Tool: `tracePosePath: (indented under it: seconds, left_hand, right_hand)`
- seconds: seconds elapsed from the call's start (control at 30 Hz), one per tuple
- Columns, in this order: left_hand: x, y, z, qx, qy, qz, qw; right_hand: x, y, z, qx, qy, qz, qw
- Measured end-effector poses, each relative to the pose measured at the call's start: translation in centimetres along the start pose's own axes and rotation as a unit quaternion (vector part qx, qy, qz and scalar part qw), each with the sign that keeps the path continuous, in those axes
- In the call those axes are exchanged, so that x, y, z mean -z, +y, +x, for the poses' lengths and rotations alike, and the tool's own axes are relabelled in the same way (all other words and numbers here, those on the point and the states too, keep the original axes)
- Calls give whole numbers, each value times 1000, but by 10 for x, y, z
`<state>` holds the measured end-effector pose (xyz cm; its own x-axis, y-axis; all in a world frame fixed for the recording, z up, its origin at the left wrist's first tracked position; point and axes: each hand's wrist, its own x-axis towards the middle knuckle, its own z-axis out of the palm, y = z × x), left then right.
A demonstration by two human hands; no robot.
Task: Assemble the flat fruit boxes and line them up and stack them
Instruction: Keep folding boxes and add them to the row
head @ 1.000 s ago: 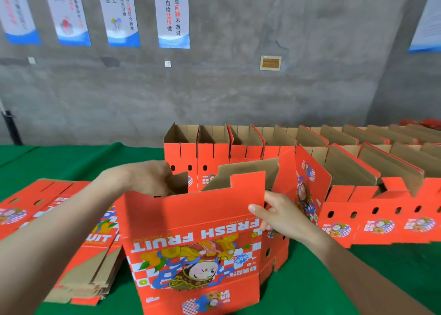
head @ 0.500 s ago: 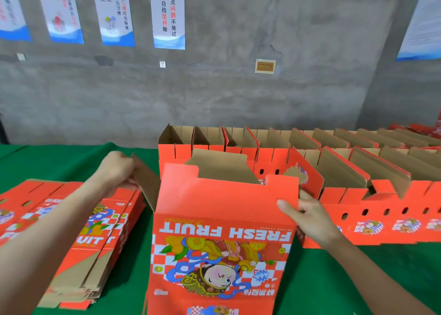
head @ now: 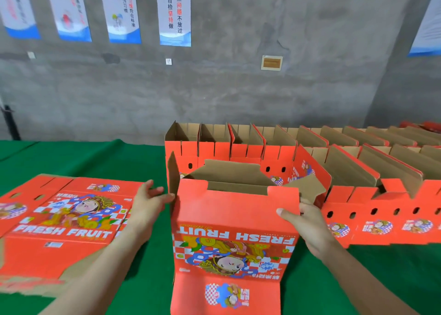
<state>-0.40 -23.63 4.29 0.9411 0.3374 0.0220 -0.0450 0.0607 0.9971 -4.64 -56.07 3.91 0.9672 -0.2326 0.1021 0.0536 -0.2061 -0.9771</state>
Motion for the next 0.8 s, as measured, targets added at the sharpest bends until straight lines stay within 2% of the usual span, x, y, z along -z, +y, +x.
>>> tracePosePath:
  seconds: [0.1, 0.17, 0.23, 0.4, 0.63, 0.8]
  left_hand:
    - [-4, -26, -13, 91, -112, 56, 988]
    - [-3, -31, -15, 128, -140, 29, 981]
    - [-4, -27, -11, 118, -152, 17, 981]
    - [-9, -29, 0, 88, -137, 5, 987]
    - [-22, -27, 6, 46, -116, -35, 992]
    - [-38, -17, 13, 14, -95, -6, 995]
  right_hand:
    - [1, -2, 1, -23, -8, 34, 999]
    - [3, -6, 1, -38, -30, 51, 998]
    - [5, -10, -1, -42, -51, 62, 996]
    - [15, -13, -3, -62, -67, 81, 993]
    - [24, -9, 2, -52, -83, -54, 994]
    - [31, -8, 8, -72, -114, -73, 988]
